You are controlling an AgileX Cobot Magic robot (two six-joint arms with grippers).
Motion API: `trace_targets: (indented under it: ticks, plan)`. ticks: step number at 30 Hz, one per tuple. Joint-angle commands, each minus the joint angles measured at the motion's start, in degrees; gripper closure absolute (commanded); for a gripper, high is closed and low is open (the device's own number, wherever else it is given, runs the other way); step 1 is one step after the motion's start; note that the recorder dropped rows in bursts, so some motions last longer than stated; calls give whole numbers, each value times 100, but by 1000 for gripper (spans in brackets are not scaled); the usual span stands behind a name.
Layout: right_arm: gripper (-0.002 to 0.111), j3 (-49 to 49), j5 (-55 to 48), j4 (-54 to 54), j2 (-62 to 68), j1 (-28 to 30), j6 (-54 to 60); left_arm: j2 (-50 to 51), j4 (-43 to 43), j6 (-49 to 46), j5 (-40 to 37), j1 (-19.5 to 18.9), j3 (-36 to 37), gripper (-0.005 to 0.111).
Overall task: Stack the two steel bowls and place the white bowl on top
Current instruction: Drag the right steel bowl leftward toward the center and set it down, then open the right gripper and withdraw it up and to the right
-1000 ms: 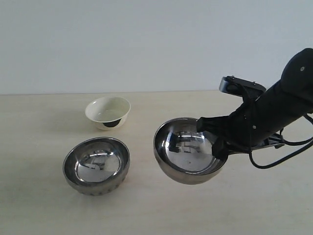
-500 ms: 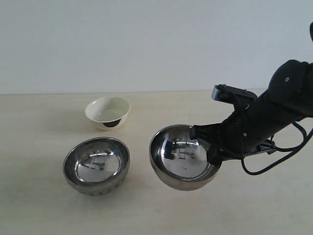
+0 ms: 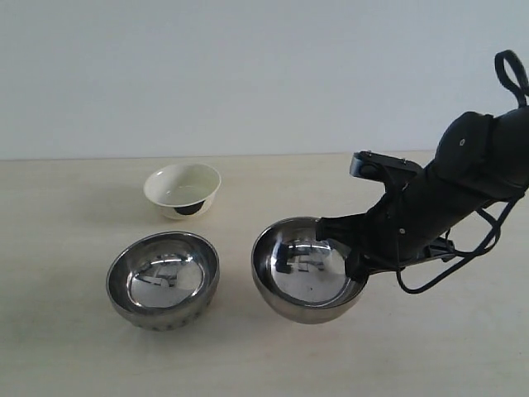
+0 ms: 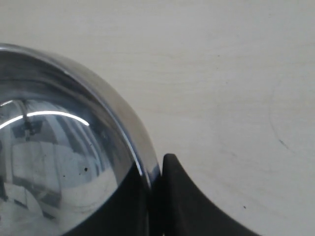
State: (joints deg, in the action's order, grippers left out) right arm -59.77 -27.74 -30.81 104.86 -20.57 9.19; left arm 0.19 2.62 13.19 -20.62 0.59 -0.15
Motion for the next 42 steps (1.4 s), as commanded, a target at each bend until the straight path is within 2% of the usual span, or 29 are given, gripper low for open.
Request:
trace_targets:
  ticks: [1, 6, 8, 14, 25, 33, 35, 38, 42]
  plan:
    - [108, -35, 83, 13, 137, -10, 56, -19, -22, -39, 0, -11, 15, 103]
    - [108, -35, 49, 89, 179, -10, 86, -19, -22, -39, 0, -11, 15, 103]
    - [103, -35, 49, 104, 179, -10, 86, -19, -22, -39, 0, -11, 15, 103]
    - [62, -35, 61, 134, 179, -10, 86, -19, -22, -39, 0, -11, 15, 103]
    - [62, -35, -14, 317, 62, 0, 86, -19, -22, -39, 0, -11, 15, 103]
    - [62, -35, -104, 770, -530, 0, -30, -19, -22, -39, 0, -11, 15, 103]
    - [62, -35, -128, 1207, -736, 0, -243, -19, -22, -39, 0, -11, 15, 103]
    - [62, -35, -332, 2360, -1096, 0, -1130, -19, -22, -39, 0, -11, 15, 103]
    - [62, 120, -433, 2877, -1429, 0, -1549, -19, -22, -39, 0, -11, 15, 103]
